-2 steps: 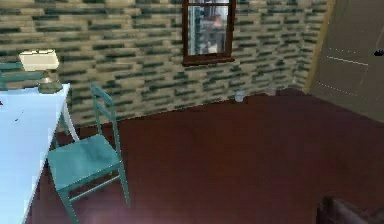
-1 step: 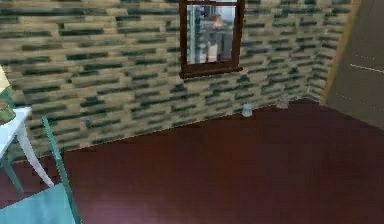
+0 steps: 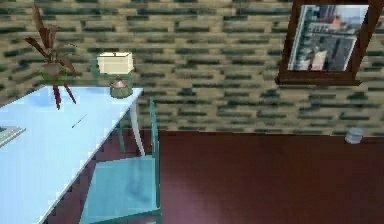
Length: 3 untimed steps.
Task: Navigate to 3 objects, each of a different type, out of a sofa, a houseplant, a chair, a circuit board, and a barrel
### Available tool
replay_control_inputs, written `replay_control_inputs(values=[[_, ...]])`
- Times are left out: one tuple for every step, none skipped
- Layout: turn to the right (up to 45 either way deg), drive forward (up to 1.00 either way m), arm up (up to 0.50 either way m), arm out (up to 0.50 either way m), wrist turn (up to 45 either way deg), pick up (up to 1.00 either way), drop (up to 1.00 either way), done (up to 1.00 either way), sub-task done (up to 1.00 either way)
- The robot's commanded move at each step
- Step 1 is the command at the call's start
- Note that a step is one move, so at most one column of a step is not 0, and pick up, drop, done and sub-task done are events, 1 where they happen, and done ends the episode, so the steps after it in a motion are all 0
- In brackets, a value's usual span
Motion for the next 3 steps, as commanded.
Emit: replay_control_inputs(values=[[0.0, 0.05, 0.00, 0.00, 0.0, 0.00, 0.00, 0.00, 0.00], [27.0, 0.00, 0.00, 0.00, 0.0, 0.00, 0.00, 0.00, 0.00], [0.0, 0.60, 0.00, 0.00, 0.0, 0.00, 0.00, 0.00, 0.00]])
